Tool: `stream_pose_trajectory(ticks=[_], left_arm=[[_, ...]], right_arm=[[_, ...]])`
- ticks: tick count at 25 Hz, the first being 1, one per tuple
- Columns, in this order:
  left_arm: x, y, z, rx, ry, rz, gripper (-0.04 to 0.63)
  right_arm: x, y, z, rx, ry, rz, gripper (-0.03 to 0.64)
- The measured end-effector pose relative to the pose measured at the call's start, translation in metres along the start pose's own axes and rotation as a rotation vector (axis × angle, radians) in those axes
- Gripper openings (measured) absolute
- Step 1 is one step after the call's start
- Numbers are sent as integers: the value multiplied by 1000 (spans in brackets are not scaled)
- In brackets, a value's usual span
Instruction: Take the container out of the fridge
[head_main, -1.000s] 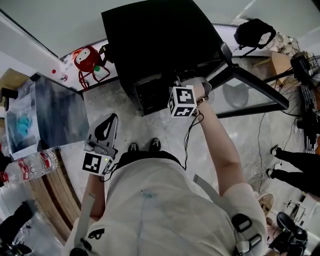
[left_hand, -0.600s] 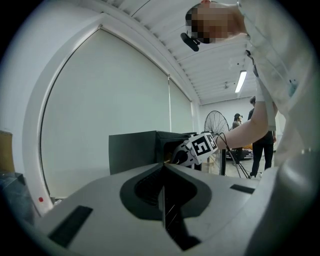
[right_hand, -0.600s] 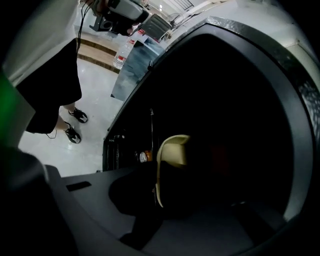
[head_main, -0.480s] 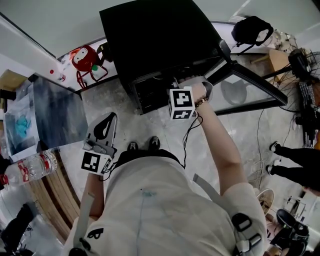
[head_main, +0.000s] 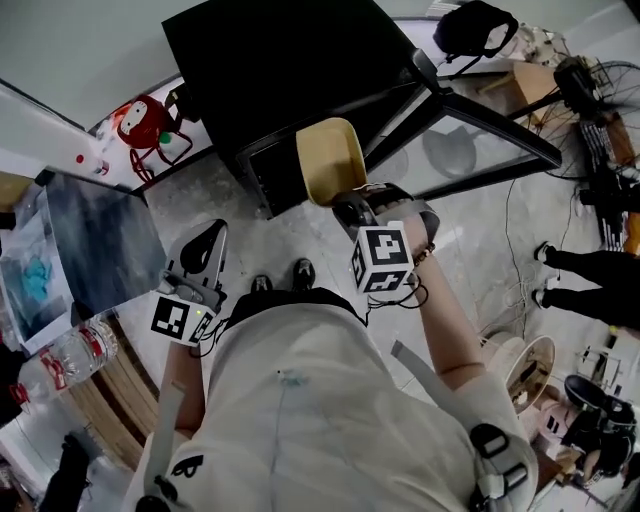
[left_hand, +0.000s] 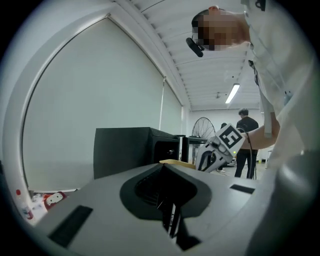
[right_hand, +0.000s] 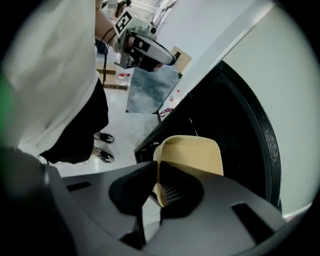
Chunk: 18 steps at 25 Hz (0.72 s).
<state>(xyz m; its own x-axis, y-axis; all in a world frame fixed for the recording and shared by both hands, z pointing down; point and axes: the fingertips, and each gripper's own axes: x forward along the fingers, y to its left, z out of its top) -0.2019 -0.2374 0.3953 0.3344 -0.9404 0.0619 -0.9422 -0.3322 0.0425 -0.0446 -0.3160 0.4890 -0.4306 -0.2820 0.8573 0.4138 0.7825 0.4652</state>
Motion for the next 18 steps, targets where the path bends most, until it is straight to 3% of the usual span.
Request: stream_pose_trajectory(ticks=[8, 18], left_arm=[[12, -7, -4, -3, -1, -116, 8], [25, -11, 3, 25, -11, -216, 8]], right_arm=[[-29, 79, 11, 216, 29, 79, 32], [-43, 84, 18, 285, 62, 33, 32]])
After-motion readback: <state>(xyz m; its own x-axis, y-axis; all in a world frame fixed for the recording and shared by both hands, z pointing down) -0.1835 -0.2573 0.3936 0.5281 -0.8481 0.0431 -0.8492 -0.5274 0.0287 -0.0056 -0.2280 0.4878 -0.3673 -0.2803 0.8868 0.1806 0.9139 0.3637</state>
